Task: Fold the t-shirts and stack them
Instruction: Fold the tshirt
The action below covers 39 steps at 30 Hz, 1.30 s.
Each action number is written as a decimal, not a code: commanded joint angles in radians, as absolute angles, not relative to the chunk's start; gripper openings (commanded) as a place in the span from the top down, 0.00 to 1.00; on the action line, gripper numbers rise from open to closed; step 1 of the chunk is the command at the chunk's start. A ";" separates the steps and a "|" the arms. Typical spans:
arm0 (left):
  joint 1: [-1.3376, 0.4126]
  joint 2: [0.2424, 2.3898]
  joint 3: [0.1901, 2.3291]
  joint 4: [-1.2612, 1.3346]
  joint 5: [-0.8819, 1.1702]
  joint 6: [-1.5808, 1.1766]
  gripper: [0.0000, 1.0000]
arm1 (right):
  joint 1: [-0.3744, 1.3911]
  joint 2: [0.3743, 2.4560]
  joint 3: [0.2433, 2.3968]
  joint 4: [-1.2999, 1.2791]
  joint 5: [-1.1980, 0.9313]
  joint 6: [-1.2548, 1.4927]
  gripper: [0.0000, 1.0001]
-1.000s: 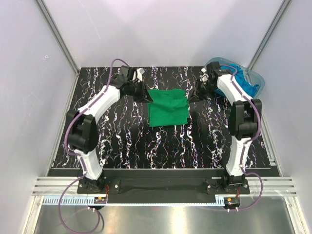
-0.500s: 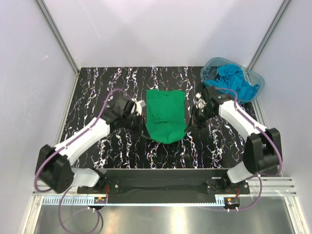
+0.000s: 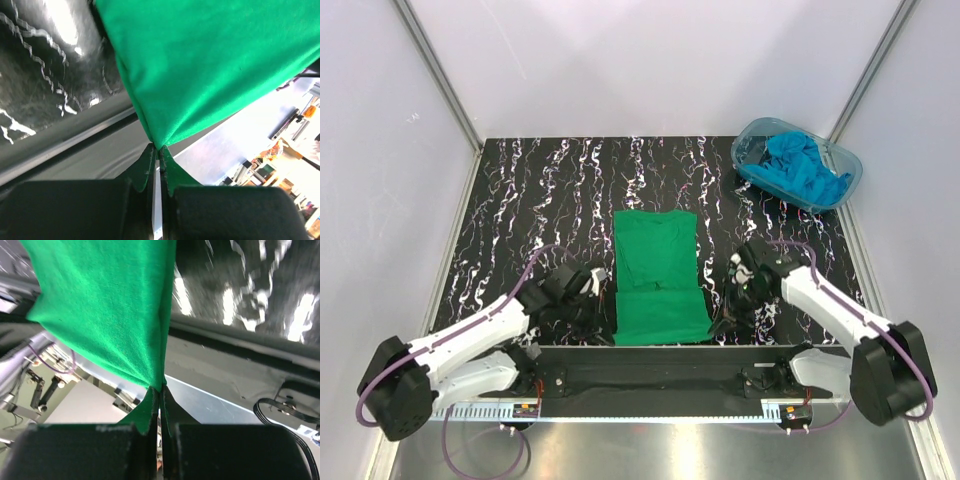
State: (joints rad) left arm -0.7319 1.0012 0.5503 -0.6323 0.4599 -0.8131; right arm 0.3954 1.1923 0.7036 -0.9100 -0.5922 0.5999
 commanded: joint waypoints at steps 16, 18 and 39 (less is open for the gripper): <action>-0.686 1.164 1.046 -0.824 0.287 -0.683 1.00 | 0.413 1.345 1.109 -1.051 -0.463 0.523 1.00; -0.614 1.234 1.122 -0.825 0.304 -0.625 0.99 | 0.397 1.420 1.204 -1.045 -0.465 0.499 1.00; -0.212 2.132 1.762 -0.500 0.376 -0.408 0.67 | 0.137 2.561 2.452 -0.946 -0.534 0.281 0.54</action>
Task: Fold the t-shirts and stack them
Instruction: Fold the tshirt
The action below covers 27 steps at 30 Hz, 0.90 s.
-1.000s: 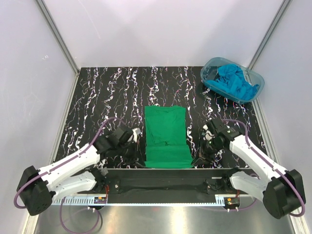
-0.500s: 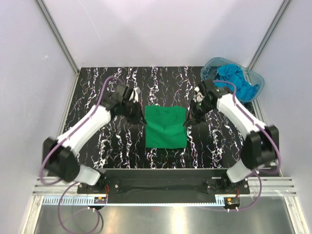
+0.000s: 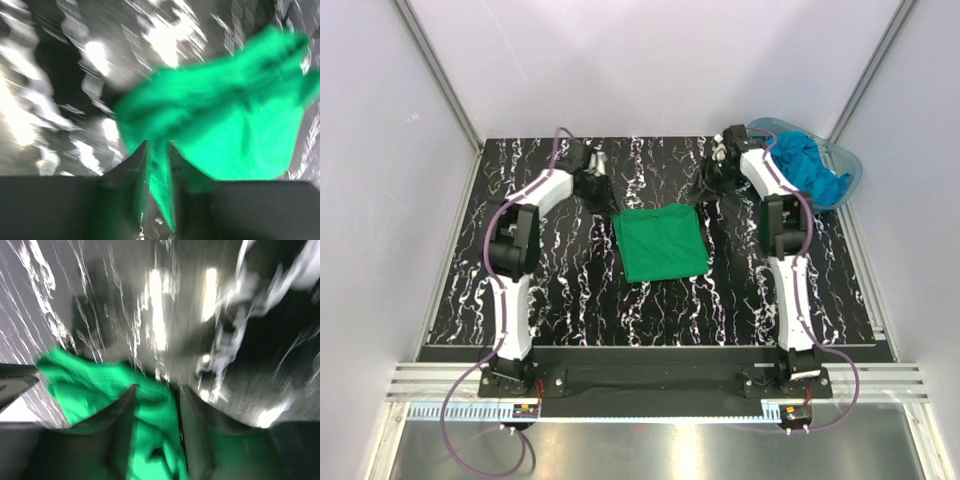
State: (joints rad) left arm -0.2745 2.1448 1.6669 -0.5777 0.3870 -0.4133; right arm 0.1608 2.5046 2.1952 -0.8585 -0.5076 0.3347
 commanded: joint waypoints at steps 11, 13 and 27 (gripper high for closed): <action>-0.213 1.936 1.553 -0.283 0.566 -0.353 0.33 | 0.133 2.229 1.982 -0.747 -0.542 0.299 0.22; -0.230 1.921 1.511 -0.264 0.557 -0.338 0.33 | 0.138 2.174 1.883 -0.690 -0.526 0.281 0.17; -0.400 1.694 1.070 -0.190 0.429 -0.515 0.33 | 0.193 1.977 1.465 -0.600 -0.548 0.299 0.13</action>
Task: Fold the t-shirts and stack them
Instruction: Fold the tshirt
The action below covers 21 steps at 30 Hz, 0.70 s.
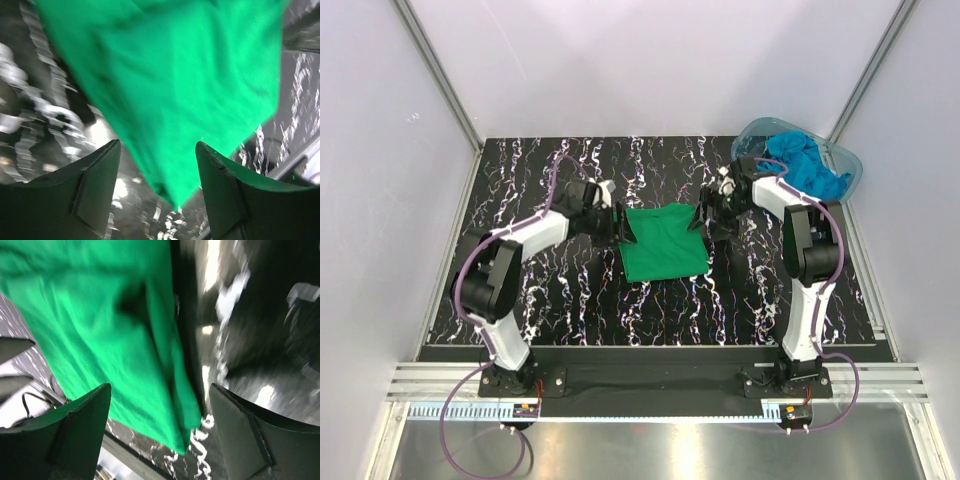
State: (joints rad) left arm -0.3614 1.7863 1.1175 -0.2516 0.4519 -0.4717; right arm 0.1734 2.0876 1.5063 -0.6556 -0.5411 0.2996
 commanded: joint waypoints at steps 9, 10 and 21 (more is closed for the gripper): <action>-0.426 1.715 0.994 -0.232 0.459 -0.561 0.40 | 0.242 1.898 1.188 -0.485 -0.586 0.368 0.29; -0.429 1.724 0.970 -0.238 0.465 -0.561 0.42 | 0.255 1.888 1.168 -0.473 -0.584 0.394 0.33; -0.525 1.586 0.668 -0.156 0.540 -0.624 0.91 | 0.399 1.728 0.875 -0.379 -0.597 0.544 0.66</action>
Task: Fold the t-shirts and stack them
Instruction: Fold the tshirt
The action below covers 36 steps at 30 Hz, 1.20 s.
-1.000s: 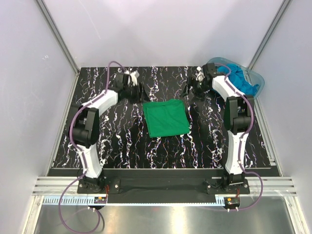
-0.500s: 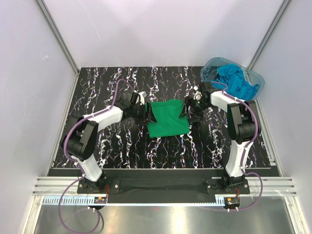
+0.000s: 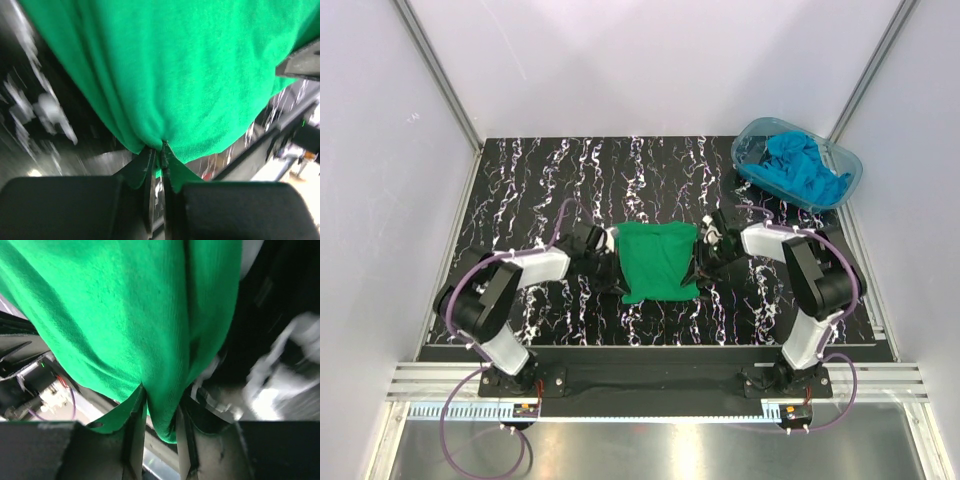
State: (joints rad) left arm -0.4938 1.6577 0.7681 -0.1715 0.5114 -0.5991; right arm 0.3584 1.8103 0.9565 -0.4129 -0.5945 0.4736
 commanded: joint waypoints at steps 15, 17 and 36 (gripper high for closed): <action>-0.388 1.325 0.864 -0.396 0.429 -0.243 0.37 | 0.333 1.509 0.971 -0.450 -0.388 0.390 0.20; -0.356 1.388 0.903 -0.356 0.491 -0.207 0.39 | 0.315 1.567 0.989 -0.399 -0.387 0.374 0.23; -0.342 1.743 1.100 -0.244 0.497 -0.241 0.48 | 0.304 1.763 1.109 -0.414 -0.394 0.319 0.49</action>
State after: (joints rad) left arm -0.3470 1.7317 1.0504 -0.3225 0.4610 -0.2203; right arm 0.3038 1.7531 1.0725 -0.4240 -0.4046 0.3447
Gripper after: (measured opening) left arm 0.524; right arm 0.516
